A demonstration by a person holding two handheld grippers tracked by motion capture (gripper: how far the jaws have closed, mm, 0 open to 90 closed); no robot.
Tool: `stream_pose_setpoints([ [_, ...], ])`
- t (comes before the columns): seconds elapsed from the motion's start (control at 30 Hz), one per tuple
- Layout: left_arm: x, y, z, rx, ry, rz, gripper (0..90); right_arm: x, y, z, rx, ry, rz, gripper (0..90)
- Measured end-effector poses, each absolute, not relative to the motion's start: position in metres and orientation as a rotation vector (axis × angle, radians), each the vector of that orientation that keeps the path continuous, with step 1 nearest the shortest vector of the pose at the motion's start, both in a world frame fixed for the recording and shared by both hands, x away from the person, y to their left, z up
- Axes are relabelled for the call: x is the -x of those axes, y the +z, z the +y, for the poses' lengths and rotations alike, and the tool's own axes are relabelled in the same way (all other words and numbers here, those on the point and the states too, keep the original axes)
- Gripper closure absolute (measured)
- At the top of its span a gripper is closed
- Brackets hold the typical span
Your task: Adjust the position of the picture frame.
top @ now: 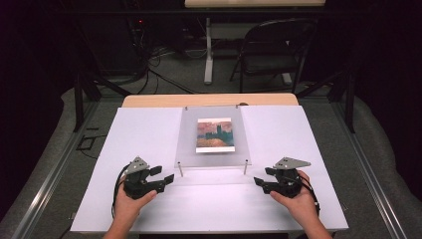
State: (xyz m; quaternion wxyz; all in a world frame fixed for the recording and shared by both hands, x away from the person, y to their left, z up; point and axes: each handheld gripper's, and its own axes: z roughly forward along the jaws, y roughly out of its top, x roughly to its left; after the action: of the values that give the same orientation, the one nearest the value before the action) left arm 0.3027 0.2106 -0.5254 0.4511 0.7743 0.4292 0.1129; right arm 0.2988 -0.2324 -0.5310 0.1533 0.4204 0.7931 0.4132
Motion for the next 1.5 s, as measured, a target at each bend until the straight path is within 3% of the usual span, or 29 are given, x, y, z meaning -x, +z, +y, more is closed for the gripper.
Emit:
stream_pose_setpoints([
  [0.07, -0.303, -0.525, 0.212, -1.9, 0.268, 1.069, 37.3, -0.298, -0.531, -0.233, -1.191, 1.2, 2.303, 48.7],
  [0.33, -0.306, -0.527, 0.219, -1.876, 0.233, 1.107, 37.5, -0.296, -0.532, -0.231, -1.111, 1.204, 2.292, 42.8],
  [0.77, -0.317, -0.507, 0.224, -1.894, 0.35, 1.11, 35.0, -0.323, -0.528, -0.245, -1.246, 1.252, 2.212, 32.9],
  [1.03, -0.338, -0.492, 0.225, -1.874, 0.37, 1.109, 34.6, -0.343, -0.509, -0.246, -1.233, 1.258, 2.205, 31.7],
  [1.5, -0.394, -0.482, 0.213, -1.858, 0.329, 1.142, 34.7, -0.393, -0.507, -0.235, -1.231, 1.224, 2.217, 32.7],
])
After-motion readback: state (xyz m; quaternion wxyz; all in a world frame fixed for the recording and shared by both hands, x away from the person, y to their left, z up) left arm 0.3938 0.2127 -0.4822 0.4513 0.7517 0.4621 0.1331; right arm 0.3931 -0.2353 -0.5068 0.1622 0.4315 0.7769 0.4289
